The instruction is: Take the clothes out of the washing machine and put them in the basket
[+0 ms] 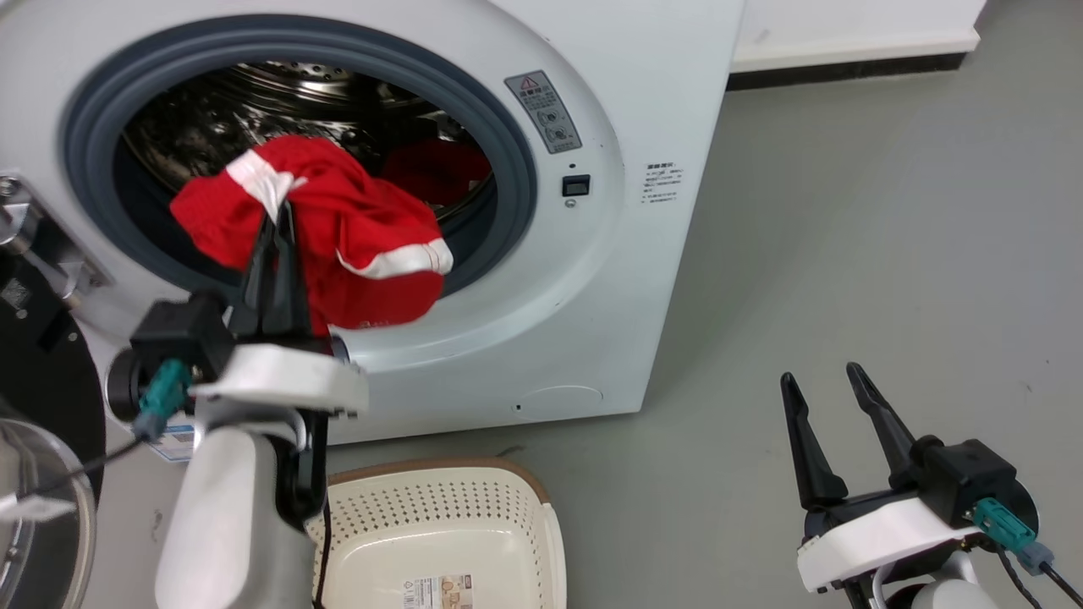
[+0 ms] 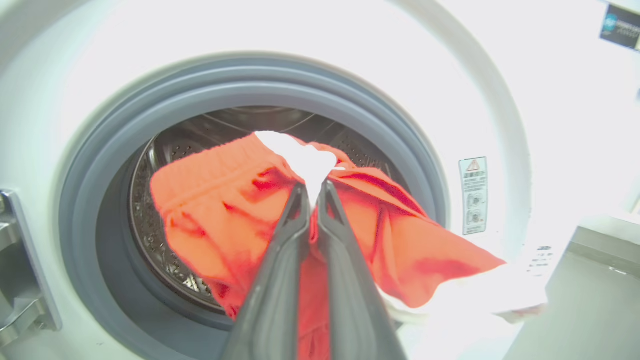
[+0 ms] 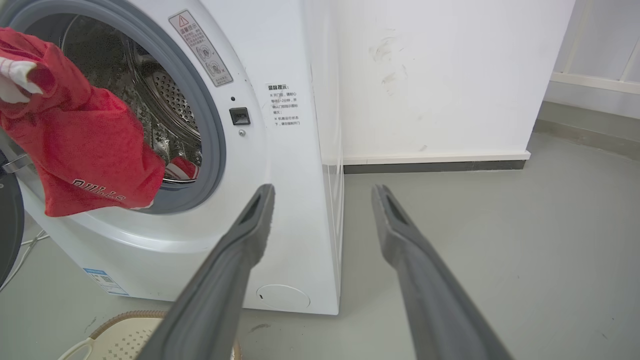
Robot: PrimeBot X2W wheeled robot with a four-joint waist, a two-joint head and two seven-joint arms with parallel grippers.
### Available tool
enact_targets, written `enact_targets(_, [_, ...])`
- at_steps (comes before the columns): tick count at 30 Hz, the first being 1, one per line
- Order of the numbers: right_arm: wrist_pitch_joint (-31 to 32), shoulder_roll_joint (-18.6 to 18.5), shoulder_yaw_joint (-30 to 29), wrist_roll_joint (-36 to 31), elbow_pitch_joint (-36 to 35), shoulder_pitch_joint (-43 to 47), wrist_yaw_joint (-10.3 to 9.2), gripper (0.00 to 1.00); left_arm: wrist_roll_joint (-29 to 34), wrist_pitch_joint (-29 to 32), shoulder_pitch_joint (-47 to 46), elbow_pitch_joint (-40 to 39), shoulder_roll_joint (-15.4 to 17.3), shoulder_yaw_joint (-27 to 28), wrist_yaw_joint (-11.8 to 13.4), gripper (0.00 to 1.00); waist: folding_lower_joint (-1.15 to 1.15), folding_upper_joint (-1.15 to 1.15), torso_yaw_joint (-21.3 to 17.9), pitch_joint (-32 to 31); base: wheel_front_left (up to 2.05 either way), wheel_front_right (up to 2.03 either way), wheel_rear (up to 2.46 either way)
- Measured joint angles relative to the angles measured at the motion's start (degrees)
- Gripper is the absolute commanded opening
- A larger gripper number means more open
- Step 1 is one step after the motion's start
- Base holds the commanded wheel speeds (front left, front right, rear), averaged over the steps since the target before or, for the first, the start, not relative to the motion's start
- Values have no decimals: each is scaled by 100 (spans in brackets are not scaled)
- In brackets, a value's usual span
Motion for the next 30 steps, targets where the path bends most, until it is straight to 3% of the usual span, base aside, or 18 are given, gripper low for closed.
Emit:
enact_targets(7, [121, 0, -83, -75, -213, 162, 1, 100, -60, 155, 1210, -821, -101, -257, 248, 0, 0, 0, 261, -136, 0, 0, 0])
enact_targets(14, [204, -1, -113, -163, -409, 177, 1, 100, -254, 398, 2106, -742, -130, -444, 526, 0, 1, 0, 430, 64, 0, 0, 0])
enact_targets(22, [230, -1, -43, -253, -563, -119, 0, 100, -568, 388, 2162, 522, -149, -680, 557, 0, 2, 0, 504, 649, 0, 0, 0])
enact_targets(30, [146, -2, 107, -269, -579, -611, 0, 100, -720, 293, 987, 2484, -140, -630, 463, 0, 3, 0, 410, 1497, 0, 0, 0])
